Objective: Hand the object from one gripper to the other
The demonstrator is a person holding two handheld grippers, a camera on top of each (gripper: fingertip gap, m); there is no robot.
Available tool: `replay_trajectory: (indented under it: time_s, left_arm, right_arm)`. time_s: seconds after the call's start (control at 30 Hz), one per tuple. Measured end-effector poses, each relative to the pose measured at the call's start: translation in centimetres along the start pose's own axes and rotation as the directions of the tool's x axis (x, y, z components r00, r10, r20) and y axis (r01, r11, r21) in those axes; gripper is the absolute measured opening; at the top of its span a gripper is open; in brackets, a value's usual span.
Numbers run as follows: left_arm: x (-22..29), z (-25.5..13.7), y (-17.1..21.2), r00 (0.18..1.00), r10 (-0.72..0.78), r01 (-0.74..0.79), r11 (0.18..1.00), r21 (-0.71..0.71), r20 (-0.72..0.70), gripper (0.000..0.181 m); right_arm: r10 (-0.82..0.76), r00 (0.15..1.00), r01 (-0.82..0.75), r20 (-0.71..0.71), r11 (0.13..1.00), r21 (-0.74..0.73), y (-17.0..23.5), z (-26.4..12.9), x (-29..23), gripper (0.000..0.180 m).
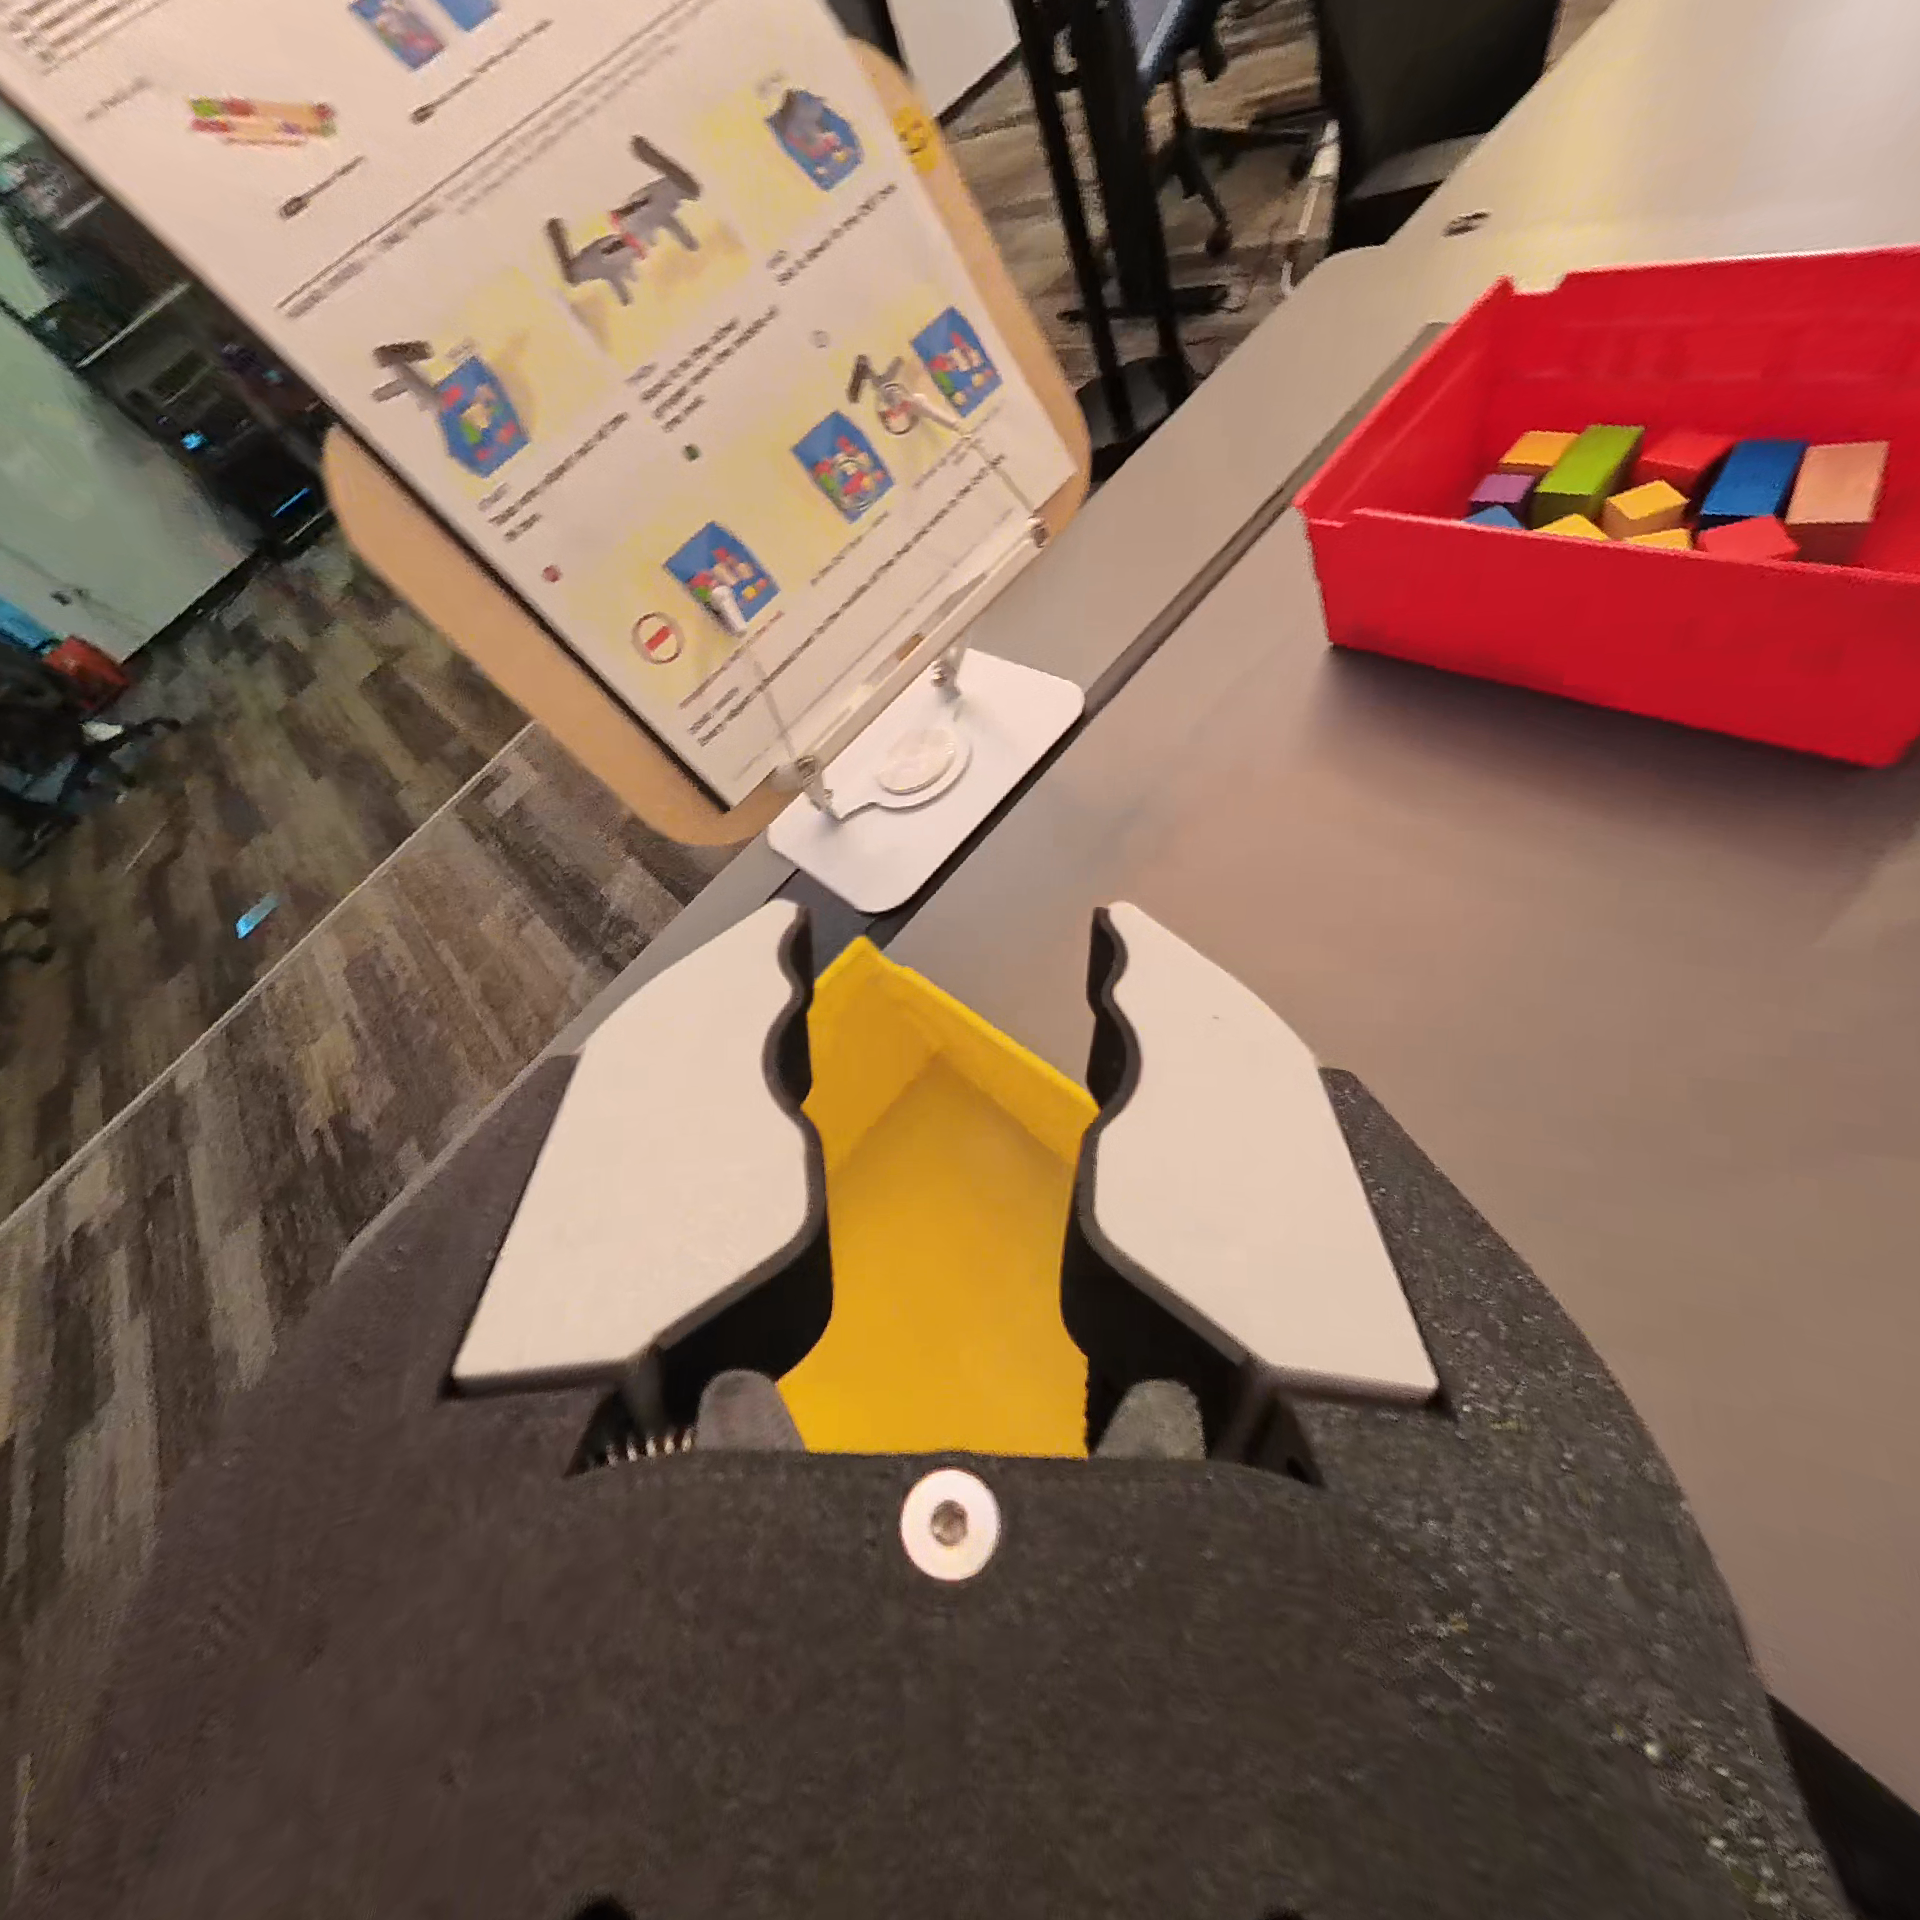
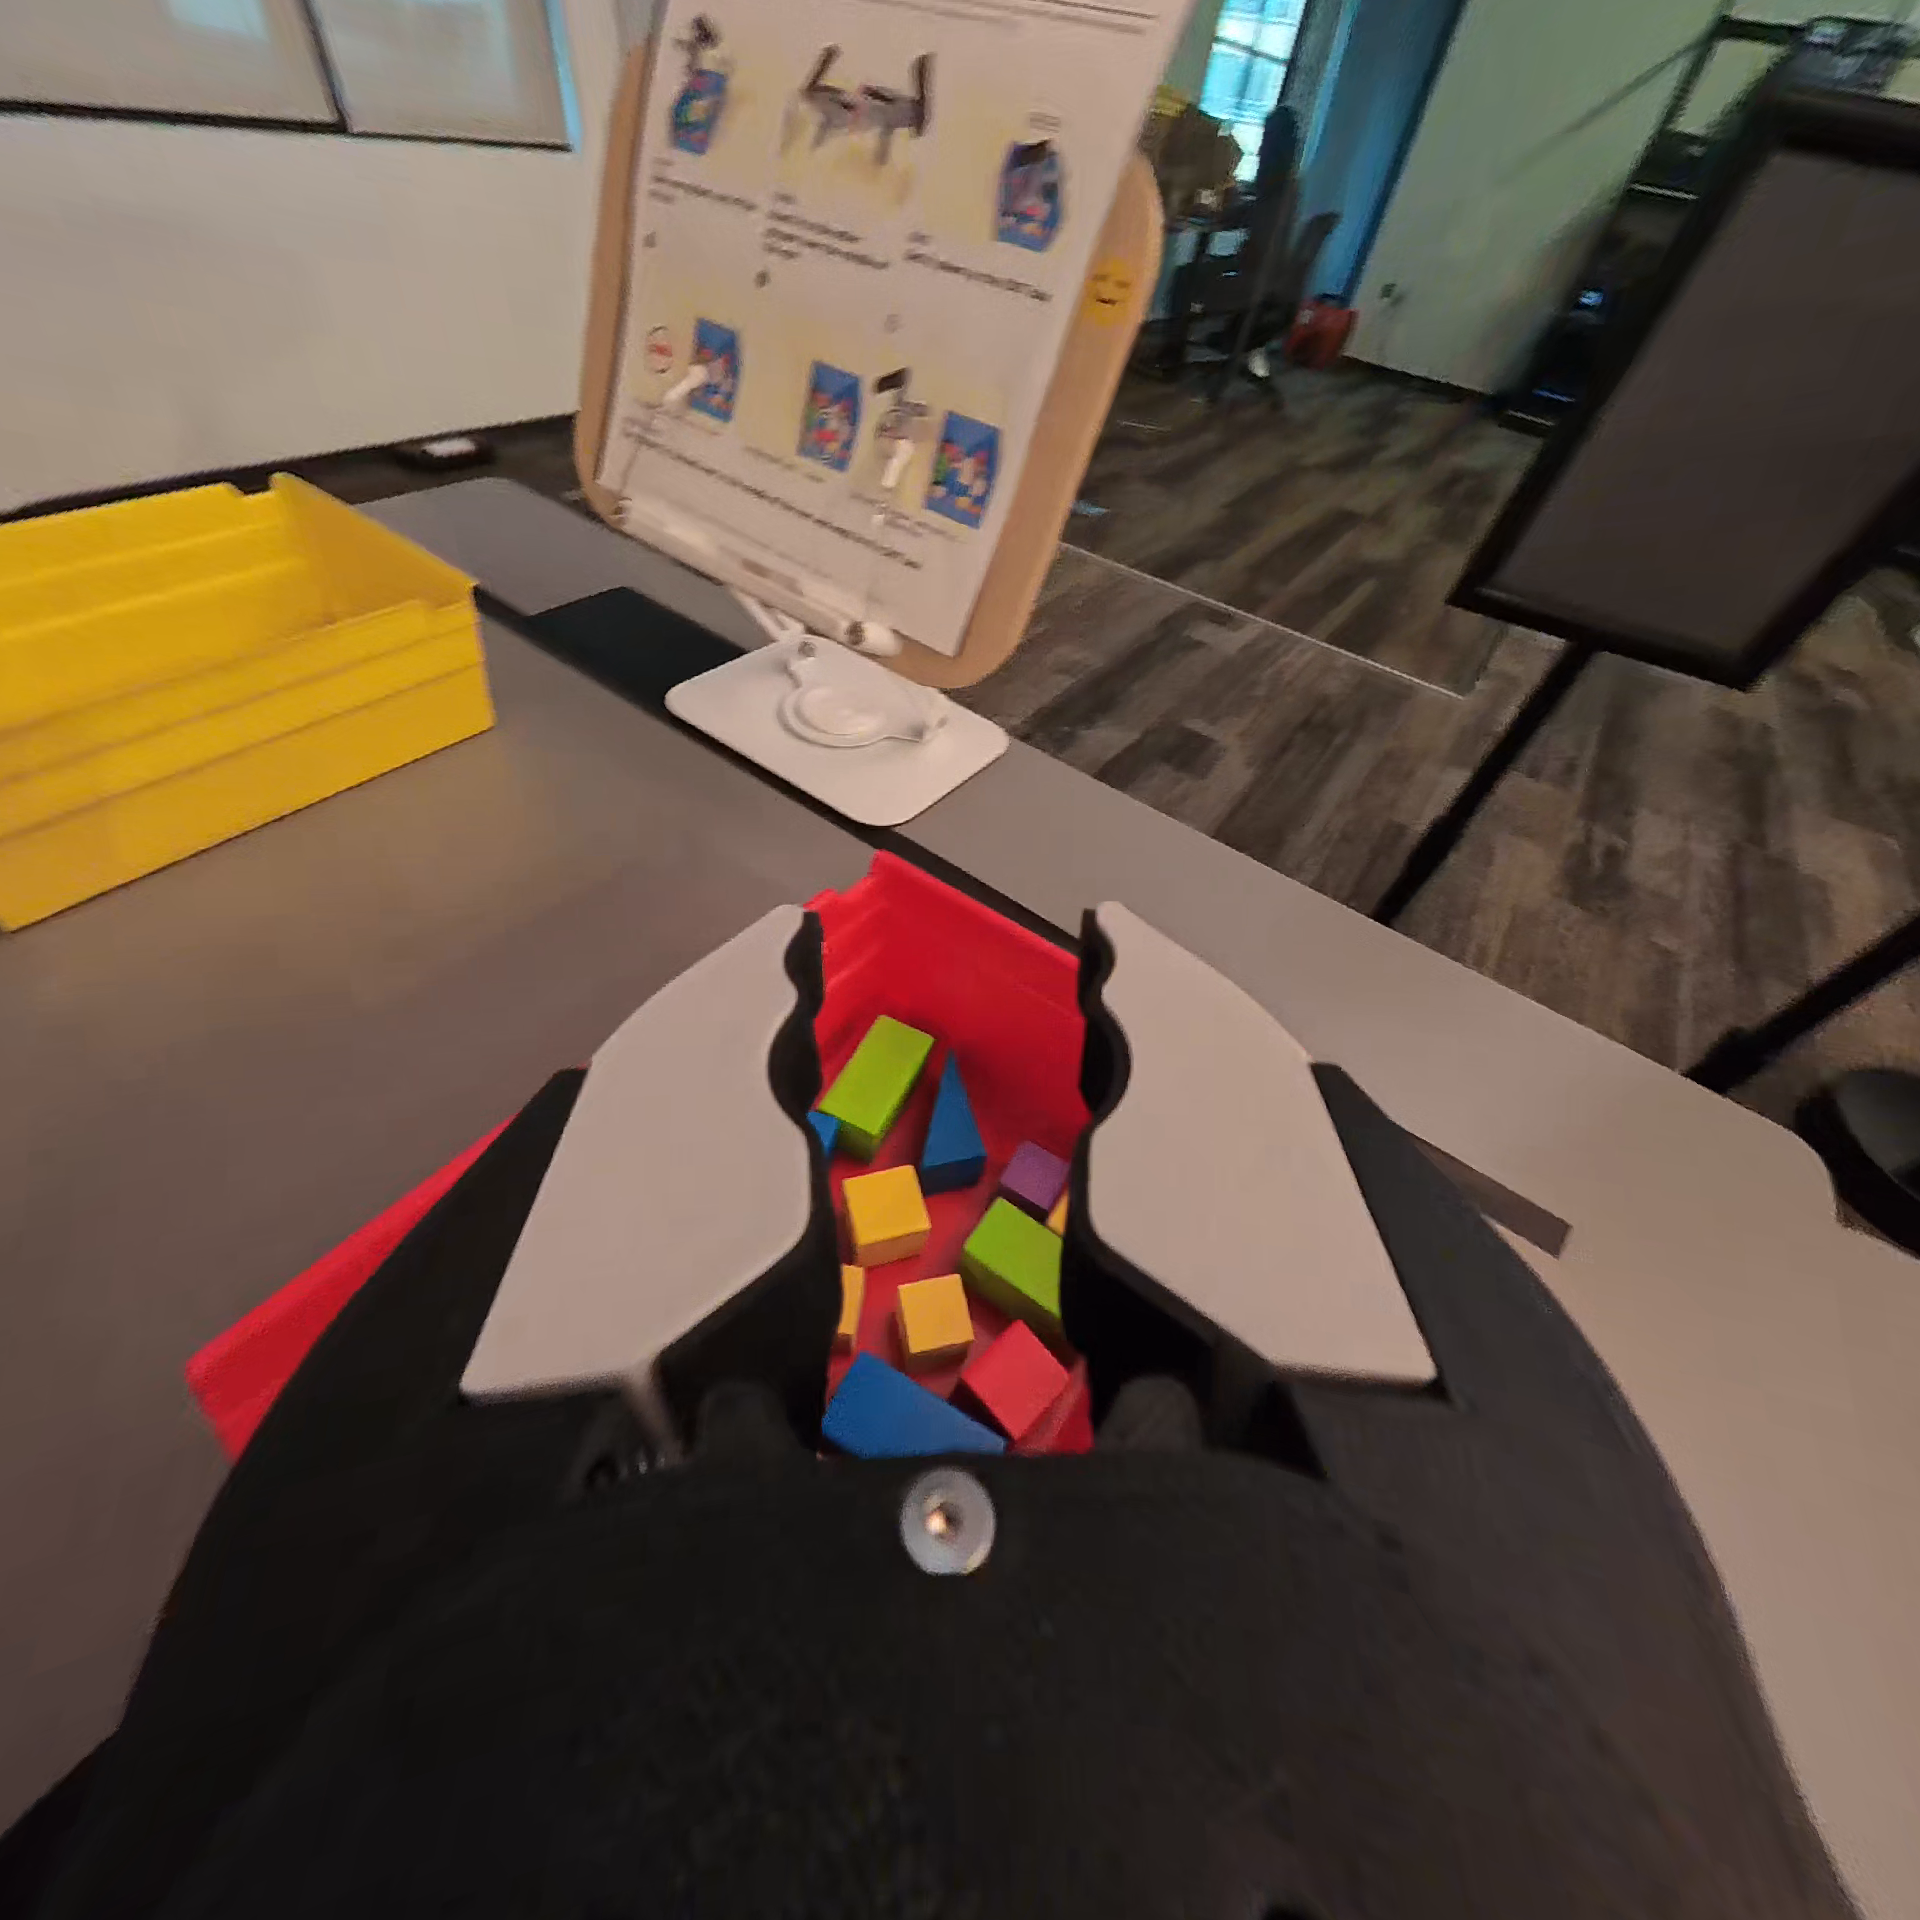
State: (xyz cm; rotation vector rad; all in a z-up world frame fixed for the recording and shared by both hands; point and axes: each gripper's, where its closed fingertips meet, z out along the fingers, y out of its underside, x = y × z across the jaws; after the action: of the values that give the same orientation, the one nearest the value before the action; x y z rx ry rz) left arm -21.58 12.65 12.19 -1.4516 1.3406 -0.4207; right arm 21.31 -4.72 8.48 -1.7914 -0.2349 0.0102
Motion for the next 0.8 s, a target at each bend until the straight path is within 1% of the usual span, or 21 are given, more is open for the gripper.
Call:
replay_trajectory:
  time_s: [0.07,0.1,0.13,0.17,0.2,0.23,0.3,0.37,0.43,0.5,0.53,0.6,0.67,0.73,0.8]
  left_arm:
    - [-1.5,-0.6,1.0,0.998,-0.042,0.042,0.999,-0.014,0.035,0.051]
    - [-2.2,-0.8,1.5,0.996,-0.073,0.074,0.997,-0.022,0.045,0.054]
    - [-2.7,-0.9,2.3,0.993,-0.110,0.111,0.993,-0.035,0.047,0.059]
    - [-3.1,-0.9,3.2,0.987,-0.156,0.159,0.986,-0.056,0.043,0.070]
    - [-3.4,-0.7,4.5,0.977,-0.208,0.211,0.973,-0.094,0.042,0.088]
    - [-3.7,-0.4,5.8,0.968,-0.245,0.249,0.957,-0.148,0.046,0.097]
    - [-4.7,0.4,8.2,0.956,-0.283,0.294,0.926,-0.235,0.083,0.101]
    - [-5.3,1.3,9.5,0.942,-0.323,0.335,0.903,-0.269,0.089,0.099]
    - [-6.2,2.0,10.6,0.922,-0.373,0.388,0.880,-0.275,0.108,0.093]
    - [-7.6,2.2,12.9,0.899,-0.399,0.438,0.839,-0.323,0.182,0.087]
    - [-8.3,2.0,14.5,0.886,-0.400,0.462,0.806,-0.370,0.235,0.087]
    - [-9.0,1.4,18.2,0.865,-0.380,0.499,0.716,-0.487,0.327,0.086]
    - [-8.8,0.8,21.3,0.847,-0.380,0.532,0.614,-0.583,0.372,0.084]
    - [-8.2,0.7,23.2,0.823,-0.420,0.565,0.532,-0.631,0.383,0.079]
    - [-8.6,0.3,25.1,0.791,-0.423,0.608,0.459,-0.649,0.442,0.066]
  right_arm:
    - [0.072,0.993,-0.076,-0.093,0.997,-0.030,1.4,-0.4,2.3,0.049]
    - [0.104,0.983,-0.117,-0.153,0.990,-0.082,2.7,-0.6,3.6,0.050]
    - [0.124,0.966,-0.160,-0.229,0.976,-0.145,4.3,-0.9,5.0,0.050]
    - [0.130,0.948,-0.196,-0.292,0.958,-0.208,5.9,-1.2,6.2,0.050]
    - [0.135,0.937,-0.225,-0.321,0.938,-0.263,7.4,-1.4,6.7,0.050]
    - [0.155,0.931,-0.263,-0.331,0.913,-0.313,8.8,-1.4,6.9,0.050]
    - [0.205,0.922,-0.333,-0.329,0.853,-0.402,11.5,-1.2,6.8,0.051]
    - [0.198,0.916,-0.358,-0.349,0.796,-0.488,13.8,-1.1,7.0,0.051]
    - [0.210,0.911,-0.386,-0.355,0.736,-0.556,15.7,-1.0,6.7,0.049]
    - [0.250,0.902,-0.423,-0.353,0.679,-0.600,17.1,-0.9,6.1,0.044]
    - [0.270,0.893,-0.444,-0.359,0.649,-0.618,17.8,-0.9,5.9,0.043]
    - [0.318,0.874,-0.486,-0.368,0.590,-0.645,18.8,-0.9,5.4,0.037]
    - [0.373,0.857,-0.512,-0.356,0.536,-0.671,19.6,-0.8,4.6,0.029]
    - [0.385,0.844,-0.529,-0.373,0.488,-0.694,20.5,-0.9,4.3,0.023]
    - [0.394,0.833,-0.545,-0.389,0.462,-0.699,20.9,-0.9,4.2,0.023]
